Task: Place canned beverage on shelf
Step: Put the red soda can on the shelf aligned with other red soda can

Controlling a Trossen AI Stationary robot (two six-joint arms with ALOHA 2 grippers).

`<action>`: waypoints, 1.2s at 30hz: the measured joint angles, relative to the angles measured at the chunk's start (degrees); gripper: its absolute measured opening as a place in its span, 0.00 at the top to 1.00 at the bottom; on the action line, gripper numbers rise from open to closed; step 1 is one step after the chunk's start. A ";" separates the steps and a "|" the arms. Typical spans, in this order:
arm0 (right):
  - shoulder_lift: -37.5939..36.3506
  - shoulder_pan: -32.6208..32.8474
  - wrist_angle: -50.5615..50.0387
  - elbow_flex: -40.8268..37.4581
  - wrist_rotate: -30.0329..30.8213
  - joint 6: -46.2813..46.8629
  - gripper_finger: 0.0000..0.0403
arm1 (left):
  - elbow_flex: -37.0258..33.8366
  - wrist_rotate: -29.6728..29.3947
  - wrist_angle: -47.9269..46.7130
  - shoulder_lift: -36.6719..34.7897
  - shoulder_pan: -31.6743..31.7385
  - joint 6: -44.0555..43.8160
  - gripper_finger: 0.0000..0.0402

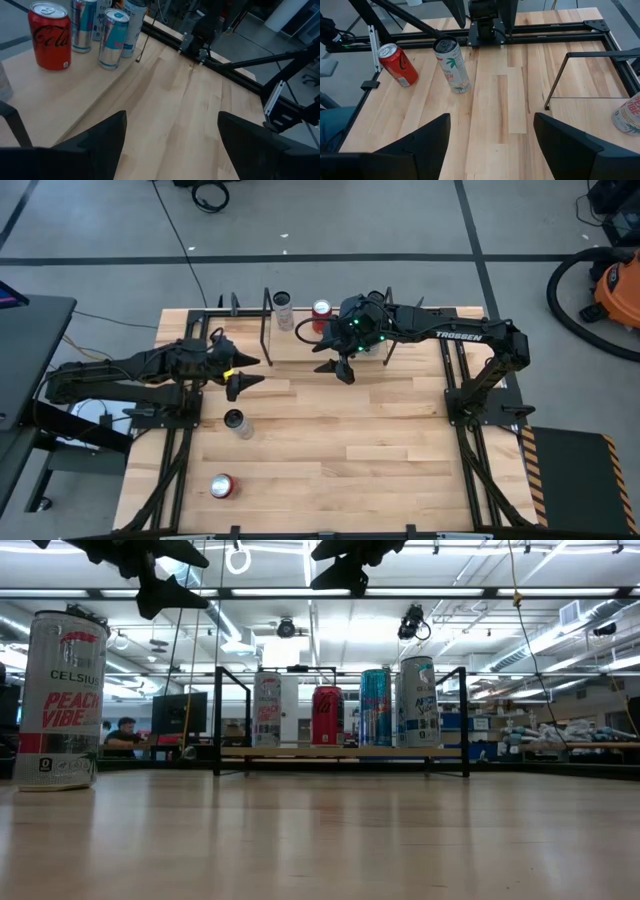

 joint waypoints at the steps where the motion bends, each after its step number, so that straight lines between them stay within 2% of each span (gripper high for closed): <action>1: 0.00 0.00 0.00 0.00 0.00 0.00 0.27 | 0.00 -0.02 0.25 -0.02 0.00 0.12 0.22; 15: 0.00 0.00 0.00 0.00 0.00 0.01 0.27 | 0.00 -0.02 -0.28 0.00 0.00 0.41 0.22; 20: 0.00 0.00 -0.02 0.00 0.02 0.00 0.27 | 0.00 0.00 0.70 -0.02 -0.18 -2.92 0.22; 29: 0.00 0.00 -0.01 0.00 0.00 0.02 0.27 | 0.00 -0.03 1.25 -0.01 -0.16 -2.95 0.22; 36: 0.00 0.00 -0.02 -0.02 0.00 1.04 0.27 | 0.02 -3.78 7.21 0.46 1.06 2.52 0.22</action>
